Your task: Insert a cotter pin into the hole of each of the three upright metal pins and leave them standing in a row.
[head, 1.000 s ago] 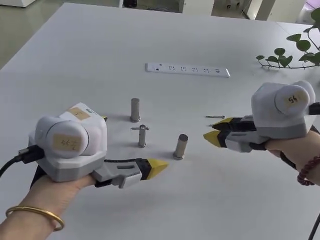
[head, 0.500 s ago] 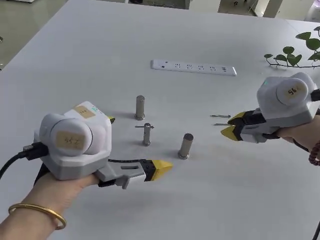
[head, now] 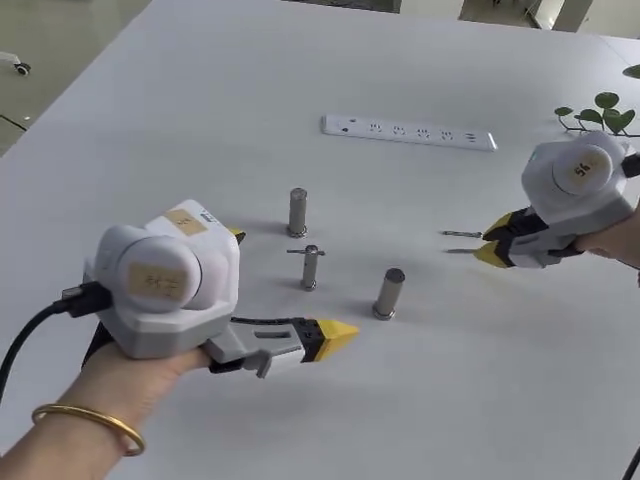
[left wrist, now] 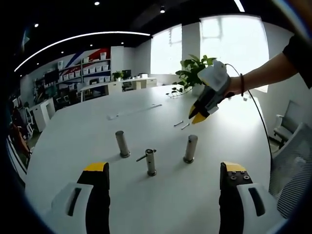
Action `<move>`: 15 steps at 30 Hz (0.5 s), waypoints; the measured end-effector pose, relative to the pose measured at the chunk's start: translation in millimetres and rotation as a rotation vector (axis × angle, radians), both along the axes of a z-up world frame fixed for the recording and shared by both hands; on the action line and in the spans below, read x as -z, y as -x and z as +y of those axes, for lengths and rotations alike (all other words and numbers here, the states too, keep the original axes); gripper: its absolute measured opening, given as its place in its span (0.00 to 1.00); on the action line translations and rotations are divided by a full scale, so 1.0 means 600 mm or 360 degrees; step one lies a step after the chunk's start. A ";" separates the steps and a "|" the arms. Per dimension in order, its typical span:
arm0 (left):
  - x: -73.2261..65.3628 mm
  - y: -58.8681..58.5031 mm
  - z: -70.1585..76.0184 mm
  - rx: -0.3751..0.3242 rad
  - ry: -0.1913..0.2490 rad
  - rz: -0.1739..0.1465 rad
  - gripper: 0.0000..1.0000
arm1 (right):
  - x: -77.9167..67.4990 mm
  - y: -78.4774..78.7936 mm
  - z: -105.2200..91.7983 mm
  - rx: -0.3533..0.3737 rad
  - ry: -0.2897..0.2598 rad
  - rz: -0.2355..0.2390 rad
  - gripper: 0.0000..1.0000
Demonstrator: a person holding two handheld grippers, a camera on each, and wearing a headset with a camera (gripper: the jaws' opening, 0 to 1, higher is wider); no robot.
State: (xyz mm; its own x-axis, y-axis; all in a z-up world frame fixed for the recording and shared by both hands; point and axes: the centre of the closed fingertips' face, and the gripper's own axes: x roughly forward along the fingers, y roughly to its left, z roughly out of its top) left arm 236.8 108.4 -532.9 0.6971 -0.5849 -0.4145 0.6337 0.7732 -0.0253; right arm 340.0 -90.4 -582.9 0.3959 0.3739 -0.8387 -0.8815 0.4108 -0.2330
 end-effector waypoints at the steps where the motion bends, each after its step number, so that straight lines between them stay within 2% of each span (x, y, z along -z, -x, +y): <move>1: -0.001 0.000 0.000 -0.0001 -0.0002 -0.0007 0.94 | 0.002 -0.001 0.000 -0.0013 0.0010 0.0004 0.10; 3: -0.003 -0.001 0.000 -0.0002 -0.0010 -0.0021 0.96 | 0.008 -0.001 0.000 -0.0033 0.0033 0.0038 0.09; 4: -0.002 -0.001 0.001 -0.0004 -0.0014 -0.0019 0.96 | 0.011 -0.004 -0.002 -0.0035 0.0051 0.0032 0.09; 7: -0.003 -0.003 0.005 -0.0012 -0.0023 -0.0023 0.96 | 0.022 -0.018 -0.015 -0.0085 0.0159 0.0028 0.08; 11: -0.004 -0.003 0.008 -0.0020 -0.0019 -0.0020 0.96 | 0.025 -0.024 -0.016 -0.0092 0.0162 0.0043 0.07; 15: -0.003 -0.004 0.012 -0.0031 -0.0022 -0.0015 0.96 | 0.030 -0.028 -0.023 -0.0118 0.0203 0.0072 0.07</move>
State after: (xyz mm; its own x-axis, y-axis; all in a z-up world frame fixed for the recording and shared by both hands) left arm 239.2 115.7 -531.0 0.7123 -0.5655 -0.4159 0.6185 0.7857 -0.0090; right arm 356.5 -104.0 -600.8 0.3320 0.2902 -0.8975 -0.9191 0.3135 -0.2386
